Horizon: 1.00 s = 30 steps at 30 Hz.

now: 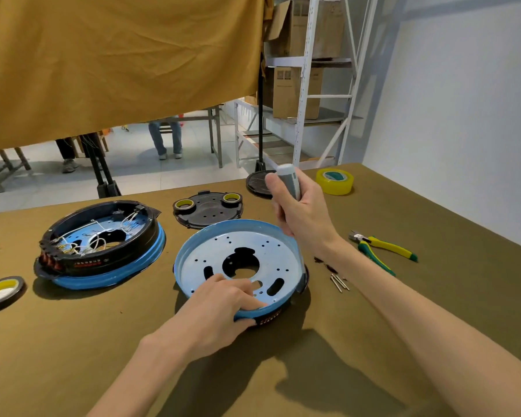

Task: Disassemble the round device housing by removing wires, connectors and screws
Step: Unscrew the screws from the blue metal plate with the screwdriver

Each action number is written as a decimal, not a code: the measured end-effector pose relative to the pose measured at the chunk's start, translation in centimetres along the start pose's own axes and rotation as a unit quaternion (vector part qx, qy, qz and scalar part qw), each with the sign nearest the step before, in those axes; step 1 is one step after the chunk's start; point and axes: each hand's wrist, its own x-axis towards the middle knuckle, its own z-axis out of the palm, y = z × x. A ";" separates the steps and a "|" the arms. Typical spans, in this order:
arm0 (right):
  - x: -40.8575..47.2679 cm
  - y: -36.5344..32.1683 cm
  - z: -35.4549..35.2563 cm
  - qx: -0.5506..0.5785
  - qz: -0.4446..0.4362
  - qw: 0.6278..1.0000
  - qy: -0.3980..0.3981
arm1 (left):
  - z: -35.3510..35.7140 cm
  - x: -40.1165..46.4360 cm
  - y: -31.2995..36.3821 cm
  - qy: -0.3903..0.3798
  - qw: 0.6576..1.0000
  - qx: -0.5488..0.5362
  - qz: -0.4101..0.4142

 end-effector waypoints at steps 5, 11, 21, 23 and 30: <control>-1.4 0.0 -1.5 -0.314 0.000 0.916 -0.248 | -0.4 -1.0 -0.7 0.026 0.999 -0.006 -0.018; -5.3 1.9 -2.0 -0.409 0.049 0.833 -0.368 | -1.0 -2.2 -1.6 0.126 0.990 -0.046 -0.040; -2.7 0.5 -1.6 -0.279 0.024 0.942 -0.184 | 0.2 -2.0 1.2 0.491 0.800 -0.241 -0.248; -1.7 0.2 -1.6 -0.214 0.061 0.965 -0.139 | 0.0 -1.4 1.7 0.399 0.781 -0.389 -0.284; 1.3 -1.0 -4.0 -0.080 0.268 0.960 -0.021 | -3.0 2.1 4.1 0.233 0.764 -0.573 -0.183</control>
